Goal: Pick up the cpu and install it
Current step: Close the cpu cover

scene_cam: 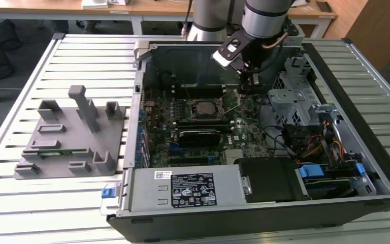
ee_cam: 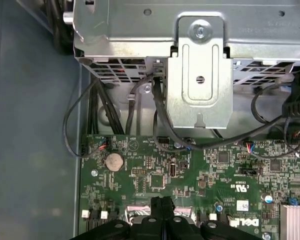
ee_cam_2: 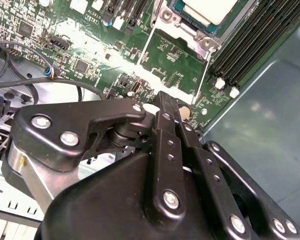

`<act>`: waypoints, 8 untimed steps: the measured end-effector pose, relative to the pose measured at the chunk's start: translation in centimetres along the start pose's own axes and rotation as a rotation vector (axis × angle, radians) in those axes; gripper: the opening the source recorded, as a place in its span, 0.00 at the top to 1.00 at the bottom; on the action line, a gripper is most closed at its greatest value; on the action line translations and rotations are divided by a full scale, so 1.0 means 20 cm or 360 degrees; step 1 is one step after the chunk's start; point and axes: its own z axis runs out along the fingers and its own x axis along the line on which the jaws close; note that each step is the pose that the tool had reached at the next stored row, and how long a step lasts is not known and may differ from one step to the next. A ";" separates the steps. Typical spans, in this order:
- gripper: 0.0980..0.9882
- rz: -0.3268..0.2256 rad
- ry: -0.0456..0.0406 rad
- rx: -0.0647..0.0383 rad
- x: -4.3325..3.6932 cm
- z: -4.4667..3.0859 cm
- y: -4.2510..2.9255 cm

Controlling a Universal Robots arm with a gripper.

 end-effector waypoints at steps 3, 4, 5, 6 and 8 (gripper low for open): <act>0.99 0.0001 0.0000 0.0015 0.000 0.008 0.022; 0.99 0.0001 0.0000 0.0018 0.000 0.012 0.027; 0.99 0.0001 0.0000 0.0020 -0.001 0.015 0.032; 0.99 0.0001 0.0000 0.0021 -0.001 0.019 0.038; 0.99 0.0000 0.0000 0.0021 -0.002 0.025 0.047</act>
